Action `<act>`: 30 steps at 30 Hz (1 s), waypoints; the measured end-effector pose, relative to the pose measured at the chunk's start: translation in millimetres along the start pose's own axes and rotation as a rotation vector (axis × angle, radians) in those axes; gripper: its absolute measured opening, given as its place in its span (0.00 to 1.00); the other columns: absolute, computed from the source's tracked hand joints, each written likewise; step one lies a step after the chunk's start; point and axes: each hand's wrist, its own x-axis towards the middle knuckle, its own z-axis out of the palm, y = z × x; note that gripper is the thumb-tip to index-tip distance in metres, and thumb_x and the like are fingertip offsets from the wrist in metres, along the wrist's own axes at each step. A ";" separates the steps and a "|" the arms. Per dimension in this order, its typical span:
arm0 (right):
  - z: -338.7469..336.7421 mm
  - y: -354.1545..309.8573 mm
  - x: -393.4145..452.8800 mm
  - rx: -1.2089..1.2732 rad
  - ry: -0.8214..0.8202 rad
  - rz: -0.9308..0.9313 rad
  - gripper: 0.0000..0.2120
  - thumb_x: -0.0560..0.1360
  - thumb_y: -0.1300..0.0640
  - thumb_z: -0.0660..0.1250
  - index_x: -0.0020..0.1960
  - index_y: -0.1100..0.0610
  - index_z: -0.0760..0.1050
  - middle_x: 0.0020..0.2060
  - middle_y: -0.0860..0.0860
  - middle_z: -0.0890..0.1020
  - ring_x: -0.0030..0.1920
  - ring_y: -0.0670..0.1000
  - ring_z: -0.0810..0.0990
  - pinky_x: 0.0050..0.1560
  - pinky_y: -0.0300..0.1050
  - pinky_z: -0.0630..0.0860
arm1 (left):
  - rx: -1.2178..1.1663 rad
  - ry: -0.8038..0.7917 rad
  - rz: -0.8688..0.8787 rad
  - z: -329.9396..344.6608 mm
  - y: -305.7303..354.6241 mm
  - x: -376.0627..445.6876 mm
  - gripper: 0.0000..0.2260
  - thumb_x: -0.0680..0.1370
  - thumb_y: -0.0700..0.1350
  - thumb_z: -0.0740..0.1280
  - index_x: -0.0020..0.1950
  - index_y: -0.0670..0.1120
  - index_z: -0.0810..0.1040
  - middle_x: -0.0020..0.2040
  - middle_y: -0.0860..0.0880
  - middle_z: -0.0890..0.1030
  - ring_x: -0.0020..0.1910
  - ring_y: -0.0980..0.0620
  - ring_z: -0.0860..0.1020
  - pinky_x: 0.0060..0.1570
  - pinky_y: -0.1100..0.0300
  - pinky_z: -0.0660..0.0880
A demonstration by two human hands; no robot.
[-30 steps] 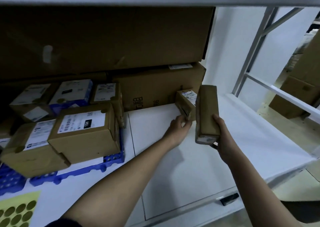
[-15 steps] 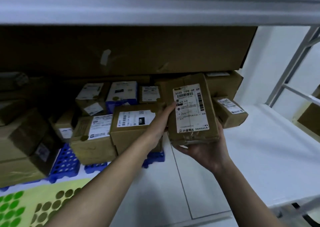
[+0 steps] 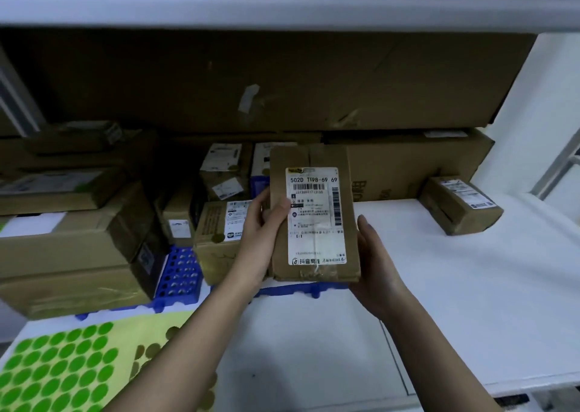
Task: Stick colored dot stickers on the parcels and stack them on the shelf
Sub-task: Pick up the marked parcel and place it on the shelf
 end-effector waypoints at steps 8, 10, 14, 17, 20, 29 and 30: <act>29.4 27.0 4.8 -0.211 0.139 -0.170 0.29 0.70 0.36 0.60 0.70 0.43 0.65 0.60 0.46 0.79 0.59 0.47 0.79 0.62 0.52 0.75 | 0.050 0.063 0.076 -23.9 -7.4 -18.7 0.14 0.80 0.49 0.60 0.65 0.53 0.70 0.53 0.51 0.80 0.43 0.59 0.82 0.37 0.68 0.77; 32.6 29.8 3.2 -0.212 0.152 -0.170 0.30 0.71 0.35 0.59 0.71 0.43 0.63 0.61 0.45 0.79 0.60 0.47 0.79 0.63 0.53 0.75 | 0.049 0.065 0.072 -27.1 -5.8 -22.1 0.14 0.80 0.50 0.60 0.66 0.52 0.70 0.54 0.51 0.80 0.42 0.61 0.81 0.36 0.70 0.76; 36.8 33.3 -4.5 -0.244 0.212 -0.206 0.22 0.77 0.41 0.58 0.69 0.45 0.66 0.59 0.46 0.79 0.58 0.47 0.79 0.59 0.49 0.76 | 0.068 0.084 0.059 -31.4 -9.8 -33.3 0.15 0.80 0.50 0.58 0.66 0.52 0.70 0.58 0.51 0.79 0.51 0.58 0.79 0.39 0.72 0.76; 36.8 40.6 -16.1 -0.266 0.268 -0.226 0.16 0.79 0.45 0.57 0.66 0.44 0.69 0.57 0.46 0.80 0.56 0.47 0.80 0.56 0.49 0.77 | 0.092 0.116 0.049 -32.2 -20.5 -46.6 0.14 0.80 0.51 0.58 0.64 0.53 0.72 0.57 0.53 0.79 0.53 0.59 0.78 0.41 0.73 0.75; 33.8 58.0 -30.1 -0.313 0.337 -0.236 0.15 0.80 0.46 0.57 0.65 0.45 0.70 0.55 0.46 0.81 0.53 0.45 0.81 0.47 0.39 0.78 | 0.171 0.178 0.036 -38.0 -41.7 -61.5 0.12 0.77 0.58 0.61 0.58 0.58 0.75 0.61 0.54 0.76 0.60 0.56 0.75 0.59 0.63 0.72; 24.5 112.5 -50.0 -0.372 0.497 -0.061 0.13 0.77 0.42 0.63 0.59 0.45 0.73 0.57 0.49 0.78 0.52 0.48 0.81 0.52 0.49 0.80 | 0.227 0.283 -0.073 -55.3 -93.7 -90.2 0.07 0.79 0.52 0.62 0.55 0.55 0.75 0.54 0.50 0.79 0.53 0.51 0.79 0.49 0.58 0.76; 23.6 116.6 -50.5 -0.389 0.506 -0.050 0.11 0.78 0.44 0.63 0.58 0.45 0.73 0.57 0.48 0.78 0.52 0.47 0.81 0.52 0.49 0.80 | 0.235 0.296 -0.077 -56.9 -97.4 -92.5 0.06 0.79 0.51 0.62 0.55 0.54 0.75 0.53 0.50 0.79 0.52 0.52 0.79 0.47 0.60 0.75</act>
